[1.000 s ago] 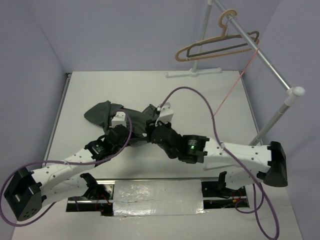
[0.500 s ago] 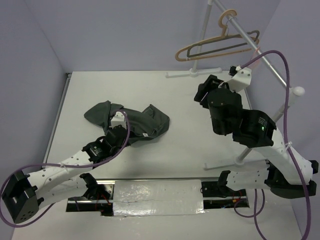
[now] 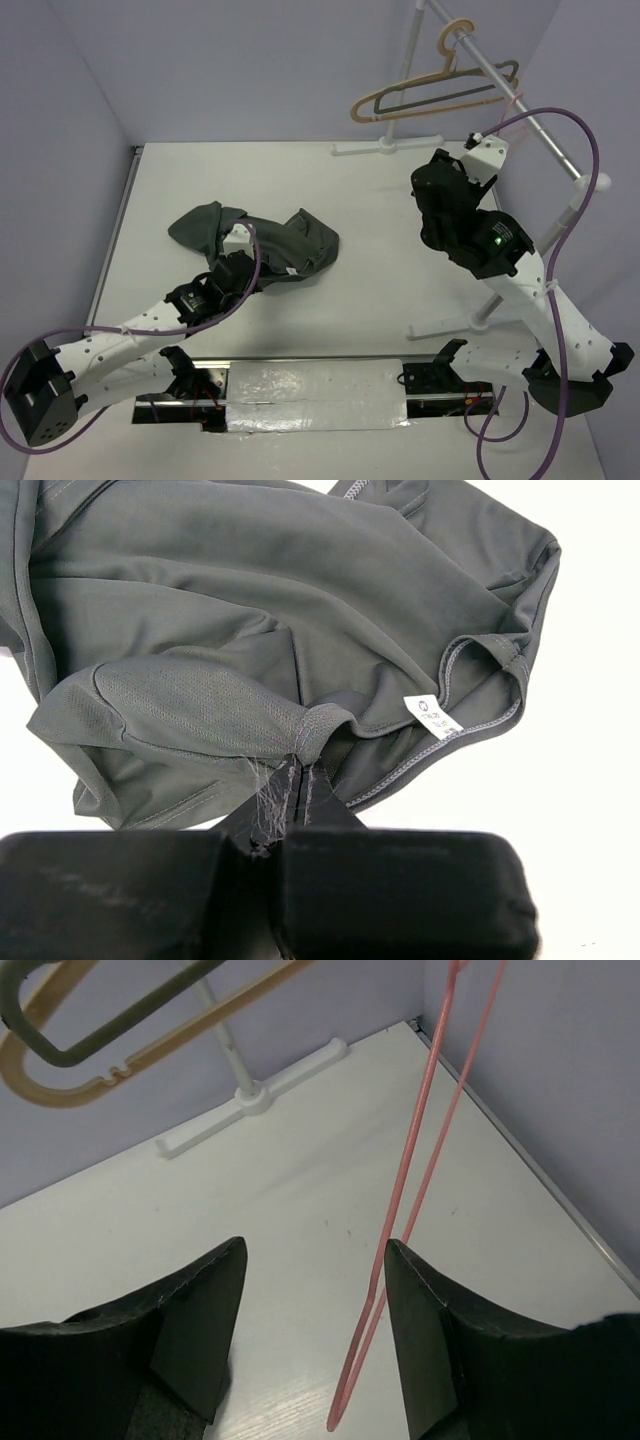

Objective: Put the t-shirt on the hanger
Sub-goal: Pick up the hanger from the clothesline.

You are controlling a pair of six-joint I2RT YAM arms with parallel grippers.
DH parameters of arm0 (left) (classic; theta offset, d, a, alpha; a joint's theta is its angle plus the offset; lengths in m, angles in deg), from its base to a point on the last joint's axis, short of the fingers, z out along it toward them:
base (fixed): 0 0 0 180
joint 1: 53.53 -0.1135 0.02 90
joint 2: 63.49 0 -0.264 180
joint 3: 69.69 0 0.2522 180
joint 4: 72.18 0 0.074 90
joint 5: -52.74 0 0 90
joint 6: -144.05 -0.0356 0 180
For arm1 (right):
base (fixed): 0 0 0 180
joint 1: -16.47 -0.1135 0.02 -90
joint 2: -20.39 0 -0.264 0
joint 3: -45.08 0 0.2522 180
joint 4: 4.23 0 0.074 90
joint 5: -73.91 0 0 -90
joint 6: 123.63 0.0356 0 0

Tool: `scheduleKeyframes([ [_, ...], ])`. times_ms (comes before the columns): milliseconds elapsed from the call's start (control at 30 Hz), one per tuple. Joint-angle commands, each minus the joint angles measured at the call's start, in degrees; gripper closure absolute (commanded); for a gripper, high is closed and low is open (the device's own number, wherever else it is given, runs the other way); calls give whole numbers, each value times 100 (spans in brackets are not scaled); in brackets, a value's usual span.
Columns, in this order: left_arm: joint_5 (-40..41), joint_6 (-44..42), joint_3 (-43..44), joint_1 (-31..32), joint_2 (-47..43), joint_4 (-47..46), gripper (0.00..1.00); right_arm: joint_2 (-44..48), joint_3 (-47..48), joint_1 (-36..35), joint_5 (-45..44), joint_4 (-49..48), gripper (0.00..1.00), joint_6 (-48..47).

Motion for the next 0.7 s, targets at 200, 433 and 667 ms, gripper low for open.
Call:
scheduleKeyframes([
  [200, -7, -128, 132, 32, -10, -263, 100, 3, -534, 504, 306, -362, 35, 237],
  [433, -15, -128, 123, 32, -10, -254, 100, -138, -772, 662, 359, -530, 35, 228],
  [667, -7, -119, 123, 41, -19, -263, 100, -138, -1053, 899, 482, -916, 36, 97],
])
